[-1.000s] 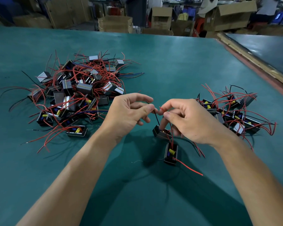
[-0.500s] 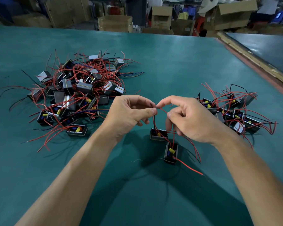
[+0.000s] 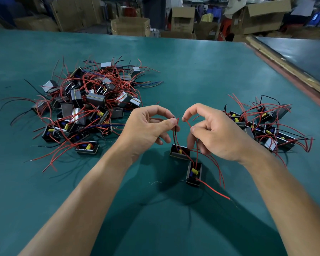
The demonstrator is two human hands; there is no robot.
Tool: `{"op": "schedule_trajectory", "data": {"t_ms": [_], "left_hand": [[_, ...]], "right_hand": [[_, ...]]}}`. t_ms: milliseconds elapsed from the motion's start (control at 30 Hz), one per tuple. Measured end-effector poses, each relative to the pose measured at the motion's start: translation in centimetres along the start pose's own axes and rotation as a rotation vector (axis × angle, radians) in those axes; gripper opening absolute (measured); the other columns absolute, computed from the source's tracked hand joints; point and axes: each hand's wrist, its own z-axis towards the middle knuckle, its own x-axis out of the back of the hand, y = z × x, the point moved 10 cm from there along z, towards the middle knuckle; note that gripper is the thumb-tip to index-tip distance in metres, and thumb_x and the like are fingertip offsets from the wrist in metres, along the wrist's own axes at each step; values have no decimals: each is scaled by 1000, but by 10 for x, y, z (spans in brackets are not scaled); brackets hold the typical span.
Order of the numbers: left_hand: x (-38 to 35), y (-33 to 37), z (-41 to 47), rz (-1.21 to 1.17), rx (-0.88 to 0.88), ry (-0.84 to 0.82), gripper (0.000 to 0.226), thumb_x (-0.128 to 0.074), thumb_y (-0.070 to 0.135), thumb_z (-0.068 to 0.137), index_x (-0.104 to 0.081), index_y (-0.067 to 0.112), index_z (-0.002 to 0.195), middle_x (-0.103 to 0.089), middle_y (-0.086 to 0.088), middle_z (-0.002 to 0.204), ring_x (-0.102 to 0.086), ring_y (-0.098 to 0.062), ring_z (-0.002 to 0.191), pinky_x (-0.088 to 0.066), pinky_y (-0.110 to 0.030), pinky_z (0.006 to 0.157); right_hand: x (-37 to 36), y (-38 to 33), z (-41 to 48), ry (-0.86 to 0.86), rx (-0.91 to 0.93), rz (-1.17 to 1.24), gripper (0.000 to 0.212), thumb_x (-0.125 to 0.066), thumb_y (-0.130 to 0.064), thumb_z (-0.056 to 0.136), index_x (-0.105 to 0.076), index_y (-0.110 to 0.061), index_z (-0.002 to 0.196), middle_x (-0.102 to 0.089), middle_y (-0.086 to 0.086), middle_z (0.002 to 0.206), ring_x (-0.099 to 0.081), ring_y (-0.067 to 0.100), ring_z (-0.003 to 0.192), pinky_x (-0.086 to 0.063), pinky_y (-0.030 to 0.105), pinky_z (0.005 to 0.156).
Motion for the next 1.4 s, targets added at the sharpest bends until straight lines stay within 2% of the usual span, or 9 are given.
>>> {"op": "schedule_trajectory", "data": {"t_ms": [333,500,600,667,733,833,900,1133,1400], "left_hand": [[-2,3,-2,40,-44,-17,3,-73,8,84,-73,11,85,-75,-9,74,-55,-14,44,-47,-22,49],[-4,5,-1,28,-86,-32,9,-74,3,82,-75,12,82,-74,-10,71,-51,-14,43,-45,-23,48],[-10,7,-2,74,-122,-92,10,-72,3,85,-76,11,82,-73,-7,71,-52,-13,46,-45,-24,48],[-15,8,-3,121,-139,-138,10,-70,4,86,-76,12,83,-74,-5,73,-53,-13,49,-45,-24,50],[-16,9,-4,141,-146,-154,10,-70,4,87,-76,10,83,-74,-5,73,-53,-13,50,-45,-24,51],[-17,8,-4,146,-143,-158,9,-70,3,87,-75,9,81,-74,-4,72,-53,-12,49,-45,-22,50],[-18,8,-4,144,-140,-169,9,-70,3,86,-74,9,81,-73,-3,71,-53,-11,49,-45,-21,50],[-22,11,-7,150,-155,-217,17,-69,2,87,-75,16,78,-72,-3,69,-53,-9,49,-45,-19,51],[-25,12,-8,153,-155,-240,18,-69,-1,86,-75,13,77,-70,2,65,-50,-9,51,-44,-18,50]], "right_hand": [[8,-8,-2,97,52,-25,18,-48,-18,101,-52,-30,88,-72,-2,69,-46,11,39,-40,23,43],[21,-16,-5,234,111,-35,18,-59,-11,92,-63,-22,79,-70,-6,74,-59,1,49,-41,9,48],[20,-14,-4,246,97,-45,7,-63,-28,83,-66,-24,79,-70,-2,75,-65,29,61,-53,38,56],[18,-14,-4,243,98,-40,10,-65,-32,81,-69,-23,82,-70,-2,74,-63,41,63,-52,46,56],[18,-16,-4,240,119,-40,11,-66,-31,81,-71,-21,80,-70,-2,72,-61,37,58,-50,41,53],[18,-16,-4,210,127,-16,9,-68,-26,83,-71,-20,76,-69,-6,68,-51,11,48,-40,19,49],[18,-15,-4,189,119,-7,10,-70,-18,86,-71,-19,76,-67,-10,64,-48,2,47,-36,12,48],[16,-14,-4,124,74,94,20,-71,-3,86,-70,-18,73,-69,-6,63,-54,2,47,-42,14,47],[12,-9,-5,48,24,181,17,-71,-4,87,-70,-15,74,-72,5,66,-52,9,46,-43,18,46]]}}
